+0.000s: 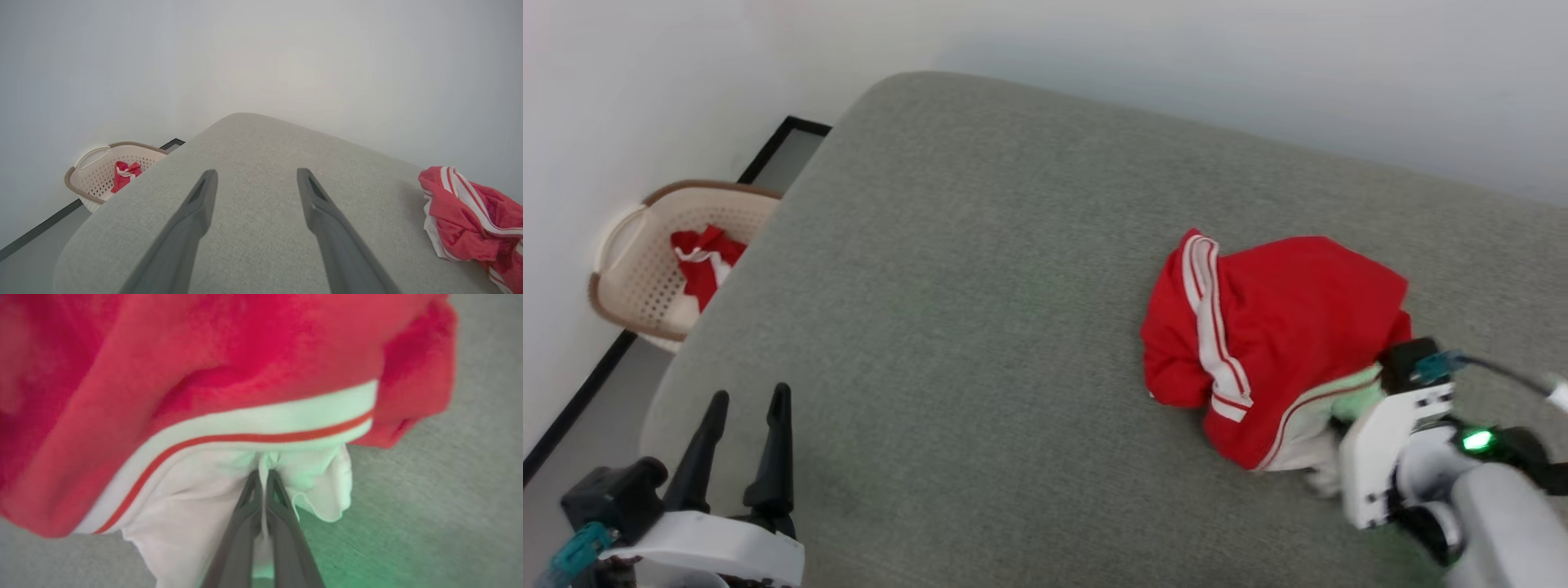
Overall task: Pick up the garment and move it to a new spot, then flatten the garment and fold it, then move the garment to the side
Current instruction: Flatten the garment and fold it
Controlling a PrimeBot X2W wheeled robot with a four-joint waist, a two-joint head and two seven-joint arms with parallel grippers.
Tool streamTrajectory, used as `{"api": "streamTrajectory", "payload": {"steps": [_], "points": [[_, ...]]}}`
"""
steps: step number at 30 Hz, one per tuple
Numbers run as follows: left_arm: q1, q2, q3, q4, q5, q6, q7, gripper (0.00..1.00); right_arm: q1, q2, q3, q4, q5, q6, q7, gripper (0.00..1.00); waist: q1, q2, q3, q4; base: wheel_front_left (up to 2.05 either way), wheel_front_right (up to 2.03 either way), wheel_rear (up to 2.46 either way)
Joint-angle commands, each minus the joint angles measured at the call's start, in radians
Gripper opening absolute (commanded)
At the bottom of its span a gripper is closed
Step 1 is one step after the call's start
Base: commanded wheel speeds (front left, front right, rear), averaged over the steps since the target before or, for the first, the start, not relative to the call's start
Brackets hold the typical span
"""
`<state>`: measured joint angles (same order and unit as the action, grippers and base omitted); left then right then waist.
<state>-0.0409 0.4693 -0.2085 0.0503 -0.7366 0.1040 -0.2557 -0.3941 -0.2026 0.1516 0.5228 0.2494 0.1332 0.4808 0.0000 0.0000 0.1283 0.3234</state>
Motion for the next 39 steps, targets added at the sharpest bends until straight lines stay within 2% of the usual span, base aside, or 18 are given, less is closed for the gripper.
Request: {"api": "streamTrajectory", "payload": {"steps": [1, 9, 15, 20, 23, 28, 29, 31, 32, 33, 39], "points": [[-0.002, 0.0, 0.003, -0.001, 0.007, -0.006, -0.003, 1.0, 0.014, -0.038, -0.011, 0.001, 0.007, -0.004, 0.01, 0.0, 0.0, 0.0, -0.005, -0.024, 0.0, 0.0, 0.0], [-0.002, 0.006, 0.02, -0.014, 0.011, -0.007, -0.006, 1.0, 0.029, -0.165, -0.068, -0.18, 0.055, -0.003, 0.076, 0.0, 0.0, 0.0, -0.001, -0.11, 0.0, 0.0, 0.0], [-0.02, 0.007, 0.017, -0.019, 0.015, -0.011, -0.005, 1.0, 0.049, -0.252, -0.141, -0.231, 0.064, -0.003, 0.118, 0.0, 0.0, 0.0, 0.014, -0.158, 0.0, 0.0, 0.0], [-0.042, 0.003, 0.004, -0.016, 0.021, -0.014, -0.001, 1.0, 0.064, -0.284, -0.218, -0.176, 0.051, -0.003, 0.129, 0.0, 0.0, 0.0, 0.03, -0.174, 0.0, 0.0, 0.0], [-0.055, 0.003, -0.002, -0.009, 0.022, -0.021, 0.004, 1.0, 0.061, -0.273, -0.26, -0.116, 0.043, -0.003, 0.119, 0.0, 0.0, 0.0, 0.038, -0.176, 0.0, 0.0, 0.0], [-0.077, 0.006, -0.012, 0.003, 0.017, -0.033, 0.009, 1.0, 0.028, -0.25, -0.266, 0.013, 0.025, -0.003, 0.081, 0.0, 0.0, 0.0, 0.044, -0.182, 0.0, 0.0, 0.0], [-0.081, 0.008, -0.014, 0.006, 0.018, -0.035, 0.013, 1.0, 0.019, -0.243, -0.268, 0.043, 0.023, -0.003, 0.071, 0.1, 0.0, 0.0, 0.044, -0.183, 0.0, 0.0, 0.0], [-0.092, 0.012, -0.023, 0.008, 0.019, -0.041, 0.023, 1.0, -0.001, -0.236, -0.265, 0.097, 0.016, -0.003, 0.053, 0.38, 0.0, 0.0, 0.042, -0.186, 0.0, 0.0, 0.0], [-0.098, 0.015, -0.027, 0.008, 0.024, -0.043, 0.028, 1.0, -0.013, -0.234, -0.261, 0.118, 0.014, -0.003, 0.044, 0.75, 0.0, 0.0, 0.04, -0.188, 0.0, 0.0, 0.0], [-0.103, 0.018, -0.03, 0.008, 0.022, -0.047, 0.036, 1.0, -0.025, -0.231, -0.258, 0.137, 0.015, -0.003, 0.034, 1.0, 0.0, 0.0, 0.038, -0.19, 0.0, 0.0, 0.0], [-0.148, 0.052, -0.063, -0.01, 0.003, -0.088, 0.123, 1.0, -0.081, -0.237, -0.216, 0.183, 0.043, -0.003, -0.004, 1.0, 0.0, 0.0, 0.009, -0.22, 0.0, 0.0, 0.0]]}}
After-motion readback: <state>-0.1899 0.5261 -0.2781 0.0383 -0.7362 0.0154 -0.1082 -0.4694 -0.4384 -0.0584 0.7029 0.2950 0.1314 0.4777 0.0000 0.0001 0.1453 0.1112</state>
